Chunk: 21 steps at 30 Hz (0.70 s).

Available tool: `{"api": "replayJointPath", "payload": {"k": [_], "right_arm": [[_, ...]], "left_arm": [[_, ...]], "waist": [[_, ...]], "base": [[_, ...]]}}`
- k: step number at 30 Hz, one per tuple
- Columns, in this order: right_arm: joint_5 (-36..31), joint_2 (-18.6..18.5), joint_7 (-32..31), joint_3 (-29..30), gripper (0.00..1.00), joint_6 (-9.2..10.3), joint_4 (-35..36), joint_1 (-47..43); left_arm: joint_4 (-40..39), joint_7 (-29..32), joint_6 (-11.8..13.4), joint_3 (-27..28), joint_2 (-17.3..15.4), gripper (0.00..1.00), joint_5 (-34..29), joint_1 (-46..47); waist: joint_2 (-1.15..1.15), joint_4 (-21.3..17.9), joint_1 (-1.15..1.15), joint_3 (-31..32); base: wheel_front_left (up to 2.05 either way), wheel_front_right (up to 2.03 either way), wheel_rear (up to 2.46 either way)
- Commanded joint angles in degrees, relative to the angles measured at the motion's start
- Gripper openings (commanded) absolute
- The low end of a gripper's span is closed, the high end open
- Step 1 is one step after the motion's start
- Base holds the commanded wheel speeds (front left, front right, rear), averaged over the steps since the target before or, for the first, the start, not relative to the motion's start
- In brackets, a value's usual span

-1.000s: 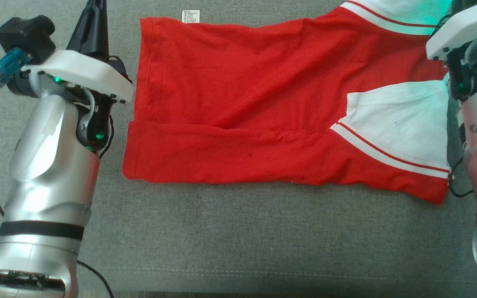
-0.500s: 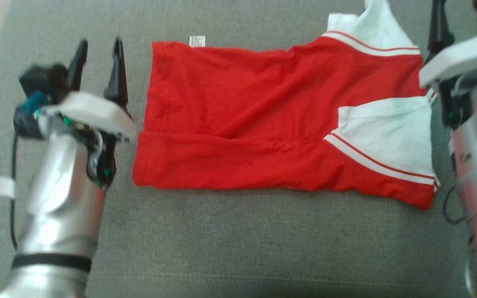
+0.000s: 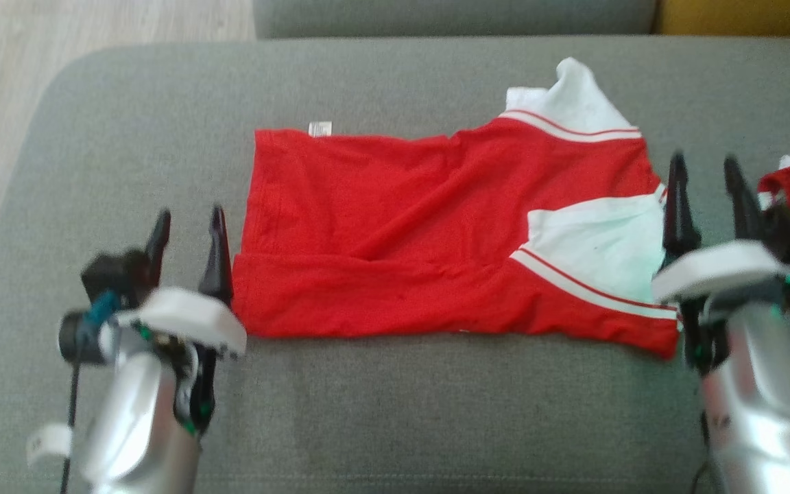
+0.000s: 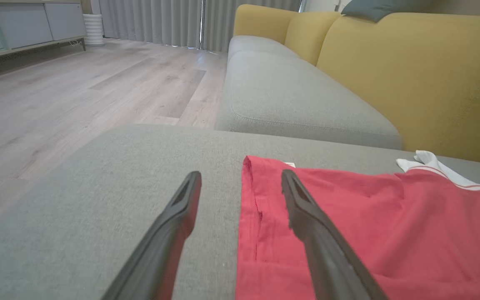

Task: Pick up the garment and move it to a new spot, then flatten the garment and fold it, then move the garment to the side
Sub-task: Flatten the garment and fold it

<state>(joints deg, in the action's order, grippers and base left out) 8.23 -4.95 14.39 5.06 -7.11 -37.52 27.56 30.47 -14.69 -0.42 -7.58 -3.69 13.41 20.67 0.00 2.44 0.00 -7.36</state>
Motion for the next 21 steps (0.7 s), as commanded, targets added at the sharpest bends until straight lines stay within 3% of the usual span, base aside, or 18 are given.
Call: {"api": "replayJointPath", "payload": {"k": [1,10,17,21], "right_arm": [[0.37,0.84,0.6,-0.89,1.0,-0.37,2.45,-0.29],[1.48,1.99,0.61,-1.95,1.0,-0.37,5.7,-8.19],[2.22,2.05,0.61,-2.86,1.0,-0.37,6.02,-7.93],[2.56,2.06,0.51,-4.02,1.0,-0.37,6.36,-5.86]], "left_arm": [[-2.59,-0.3,0.29,2.24,-0.84,1.0,-0.84,0.12],[-6.55,-0.3,0.99,3.03,0.58,1.0,-1.26,-9.52],[-6.42,-0.3,0.8,2.62,0.73,1.0,-1.69,-8.86],[-4.04,-0.3,-0.88,2.34,0.51,1.0,-1.91,-5.2]], "waist": [[0.0,-0.42,0.0,1.63],[0.0,-1.63,0.0,3.66],[0.0,-1.78,0.0,2.86],[0.0,-2.12,0.0,0.65]], "base": [[0.0,0.0,0.0],[0.0,0.0,0.0],[0.0,0.0,0.0],[0.0,0.0,0.0]]}}
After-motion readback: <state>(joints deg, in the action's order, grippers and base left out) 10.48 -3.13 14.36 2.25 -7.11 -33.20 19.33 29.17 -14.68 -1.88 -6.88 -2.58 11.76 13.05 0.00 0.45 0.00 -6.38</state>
